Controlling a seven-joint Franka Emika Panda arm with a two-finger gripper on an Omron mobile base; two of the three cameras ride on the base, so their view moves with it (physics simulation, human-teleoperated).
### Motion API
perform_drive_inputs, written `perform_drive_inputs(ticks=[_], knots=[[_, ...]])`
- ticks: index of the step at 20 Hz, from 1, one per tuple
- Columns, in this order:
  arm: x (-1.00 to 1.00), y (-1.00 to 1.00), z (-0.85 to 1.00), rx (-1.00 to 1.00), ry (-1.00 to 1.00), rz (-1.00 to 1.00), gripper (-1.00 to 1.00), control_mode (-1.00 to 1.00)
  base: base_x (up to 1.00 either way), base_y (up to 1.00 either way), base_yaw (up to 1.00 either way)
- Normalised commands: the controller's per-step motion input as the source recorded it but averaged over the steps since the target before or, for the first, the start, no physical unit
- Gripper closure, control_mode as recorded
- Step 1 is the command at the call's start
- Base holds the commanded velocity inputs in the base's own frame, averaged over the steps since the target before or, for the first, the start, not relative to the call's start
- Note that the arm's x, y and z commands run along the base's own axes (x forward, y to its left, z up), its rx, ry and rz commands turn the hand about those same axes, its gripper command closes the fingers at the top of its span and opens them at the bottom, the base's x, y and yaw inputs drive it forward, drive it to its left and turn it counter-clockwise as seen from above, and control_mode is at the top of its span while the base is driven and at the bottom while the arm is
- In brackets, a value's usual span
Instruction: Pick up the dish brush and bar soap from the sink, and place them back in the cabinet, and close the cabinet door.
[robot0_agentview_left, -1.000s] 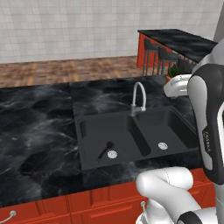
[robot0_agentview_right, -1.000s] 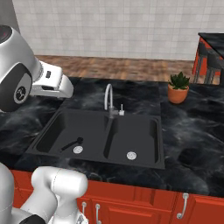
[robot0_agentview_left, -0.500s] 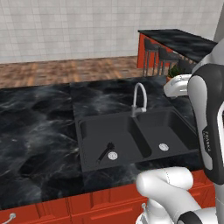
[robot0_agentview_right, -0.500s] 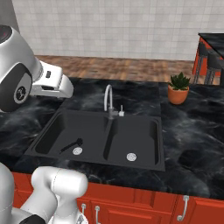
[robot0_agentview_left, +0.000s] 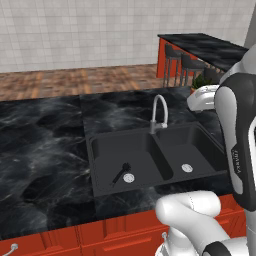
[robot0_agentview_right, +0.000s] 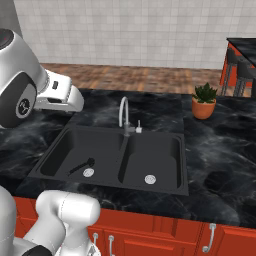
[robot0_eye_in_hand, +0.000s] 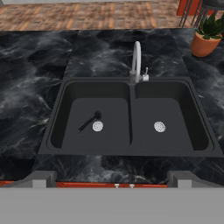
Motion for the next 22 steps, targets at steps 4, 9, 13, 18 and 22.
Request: perform_drive_inputs(ticks=[4,9,13,18,22], knots=[[0.00,0.04,-0.08,0.00,0.00,0.00,-1.00,-1.00,0.00,0.00,0.00],[0.06,0.27,-0.11,0.00,0.00,-0.03,-1.00,-1.00,0.00,0.00,0.00],[0.11,0.33,-0.08,0.00,0.00,-0.03,-1.00,-1.00,0.00,0.00,0.00],[0.03,0.27,-0.08,0.00,0.01,-0.02,-1.00,-1.00,0.00,0.00,0.00],[0.14,0.17,-0.12,0.00,0.00,-0.03,-1.00,-1.00,0.00,0.00,0.00]])
